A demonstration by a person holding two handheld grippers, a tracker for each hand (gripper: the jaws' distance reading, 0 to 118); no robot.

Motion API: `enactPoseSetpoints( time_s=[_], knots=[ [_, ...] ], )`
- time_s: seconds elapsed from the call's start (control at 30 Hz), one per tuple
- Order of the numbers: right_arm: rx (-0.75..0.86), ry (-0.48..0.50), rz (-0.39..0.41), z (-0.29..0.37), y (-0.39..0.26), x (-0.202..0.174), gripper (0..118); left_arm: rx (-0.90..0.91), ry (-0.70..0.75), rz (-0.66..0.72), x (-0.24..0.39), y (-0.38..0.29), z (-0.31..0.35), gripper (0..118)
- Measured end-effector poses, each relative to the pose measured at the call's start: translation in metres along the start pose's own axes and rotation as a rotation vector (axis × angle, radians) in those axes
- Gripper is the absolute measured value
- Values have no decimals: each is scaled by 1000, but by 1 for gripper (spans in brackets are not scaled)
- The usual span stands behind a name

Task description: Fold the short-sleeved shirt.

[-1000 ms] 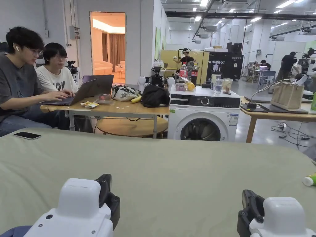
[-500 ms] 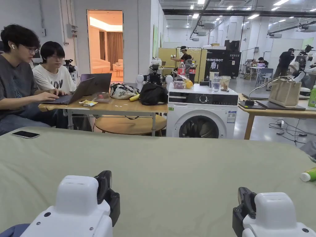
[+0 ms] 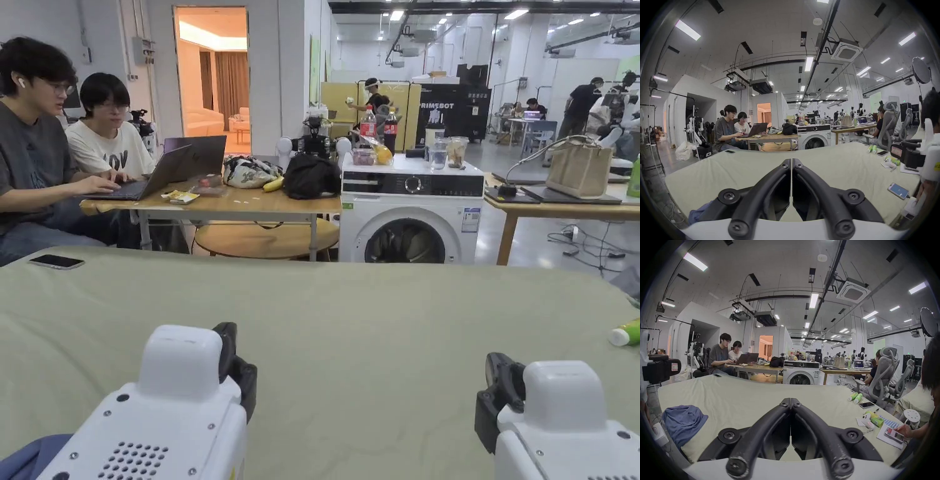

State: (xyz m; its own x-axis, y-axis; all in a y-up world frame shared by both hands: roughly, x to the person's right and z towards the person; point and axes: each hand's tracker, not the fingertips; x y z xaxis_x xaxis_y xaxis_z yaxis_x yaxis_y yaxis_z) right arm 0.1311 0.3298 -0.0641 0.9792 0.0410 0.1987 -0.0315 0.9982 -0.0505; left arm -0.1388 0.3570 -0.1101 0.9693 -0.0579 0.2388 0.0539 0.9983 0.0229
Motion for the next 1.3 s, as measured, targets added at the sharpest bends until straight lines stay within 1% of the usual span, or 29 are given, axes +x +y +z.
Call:
enactPoseSetpoints(
  time_s=[0.13, 0.27, 0.47, 0.57, 0.67, 0.77, 0.83, 0.87, 0.97, 1.03, 1.13, 1.23, 1.3],
  knots=[
    [1, -5, 4, -1, -1, -1, 0, -30, 35, -5, 2, -4, -7, 0],
    [8, -7, 9, 2, -1, -1, 0, -36, 24, 10, 0, -7, -4, 0],
    [3, -19, -15, 1, -3, 4, 0, -18, 22, 22, -1, -3, -1, 0],
    [-3, -21, -4, 1, -4, 4, 0, -11, 25, 25, -1, -2, 0, 0],
    [-2, -14, -3, 0, -4, 2, 0, -12, 27, 28, -4, -2, 1, 0],
    [-3, 12, -13, -5, -2, -8, 0, -21, 56, 16, -14, -1, 5, 0],
    [-3, 55, -17, -9, -1, -21, 0, -22, 90, 17, -26, -1, 11, 0],
    [-6, 97, -16, -12, 0, -30, 0, -22, 112, 22, -33, -1, 15, 0],
    [-2, 213, 23, -16, 0, -63, 0, -23, 188, 34, -57, 0, 27, 0],
    [4, 275, 4, -17, 0, -84, 0, -29, 224, 30, -71, 0, 35, 0],
    [-2, 323, -48, -22, 3, -109, 0, -32, 288, 17, -92, 2, 52, 0],
    [-7, 352, -49, -24, 2, -124, 0, -41, 324, 18, -110, 1, 64, 0],
    [-10, 376, -51, -24, 0, -129, 0, -59, 310, 63, -122, 0, 66, 0]
  ],
)
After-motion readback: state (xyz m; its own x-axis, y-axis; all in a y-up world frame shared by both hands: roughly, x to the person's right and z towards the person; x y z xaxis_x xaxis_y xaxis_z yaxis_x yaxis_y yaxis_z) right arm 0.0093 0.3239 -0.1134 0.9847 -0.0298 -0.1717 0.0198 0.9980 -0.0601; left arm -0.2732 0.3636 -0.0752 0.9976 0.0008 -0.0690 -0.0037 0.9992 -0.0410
